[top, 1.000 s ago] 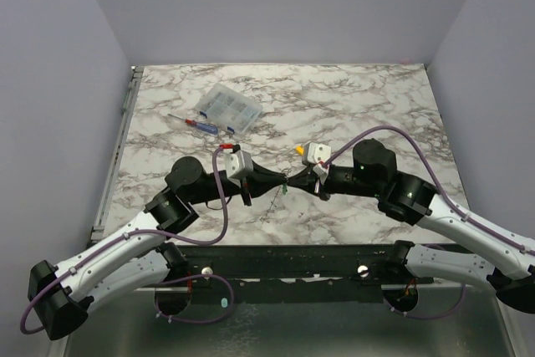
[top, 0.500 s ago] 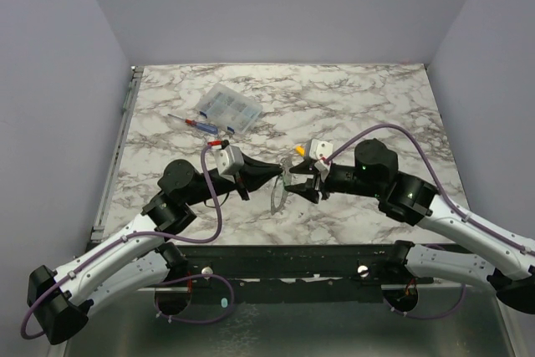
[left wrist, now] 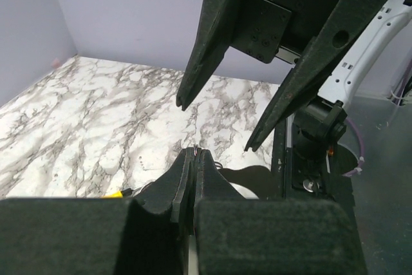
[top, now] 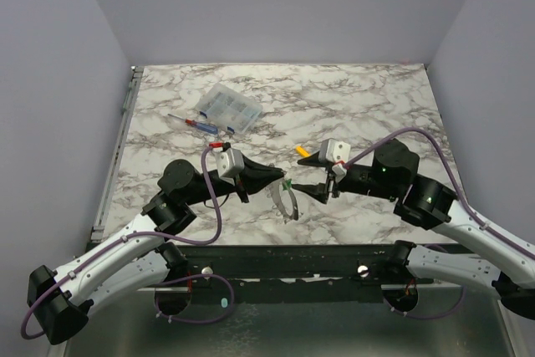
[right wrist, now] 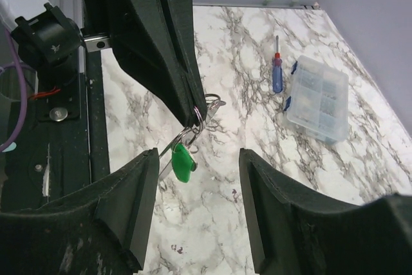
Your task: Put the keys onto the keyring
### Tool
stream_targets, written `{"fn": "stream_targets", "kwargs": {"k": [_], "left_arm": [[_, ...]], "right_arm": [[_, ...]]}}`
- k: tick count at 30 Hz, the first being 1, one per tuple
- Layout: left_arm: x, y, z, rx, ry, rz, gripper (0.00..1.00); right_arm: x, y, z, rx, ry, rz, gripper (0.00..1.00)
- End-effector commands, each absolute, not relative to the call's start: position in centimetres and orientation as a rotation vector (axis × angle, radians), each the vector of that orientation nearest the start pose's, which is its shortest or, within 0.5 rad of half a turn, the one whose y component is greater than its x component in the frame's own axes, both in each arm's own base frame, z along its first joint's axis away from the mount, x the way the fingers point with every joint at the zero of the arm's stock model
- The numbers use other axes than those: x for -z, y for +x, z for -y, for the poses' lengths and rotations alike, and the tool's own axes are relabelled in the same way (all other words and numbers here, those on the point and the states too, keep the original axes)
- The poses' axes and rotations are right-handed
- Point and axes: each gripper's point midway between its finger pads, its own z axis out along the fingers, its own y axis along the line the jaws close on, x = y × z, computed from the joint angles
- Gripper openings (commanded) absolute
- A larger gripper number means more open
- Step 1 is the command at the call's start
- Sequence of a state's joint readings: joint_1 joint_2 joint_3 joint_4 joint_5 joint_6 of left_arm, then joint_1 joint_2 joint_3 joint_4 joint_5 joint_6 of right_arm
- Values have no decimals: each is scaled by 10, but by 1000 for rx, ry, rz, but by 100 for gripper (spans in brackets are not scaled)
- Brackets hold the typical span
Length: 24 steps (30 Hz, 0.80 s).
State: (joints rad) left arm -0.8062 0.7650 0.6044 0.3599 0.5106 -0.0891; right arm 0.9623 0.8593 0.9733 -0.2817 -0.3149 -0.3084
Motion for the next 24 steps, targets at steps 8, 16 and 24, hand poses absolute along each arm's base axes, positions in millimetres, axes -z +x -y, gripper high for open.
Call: {"fn": "stream_targets", "kwargs": {"k": [8, 16, 24], "left_arm": [[-337, 138, 287, 1123, 971, -1075, 0], [-339, 136, 286, 1125, 974, -1065, 0], [-340, 138, 285, 1112, 959, -1068, 0]], "right_arm": [[-326, 156, -299, -731, -1240, -1236, 50], [-324, 156, -299, -727, -1254, -1225, 38], [-320, 141, -304, -815, -1297, -1219, 37]]}}
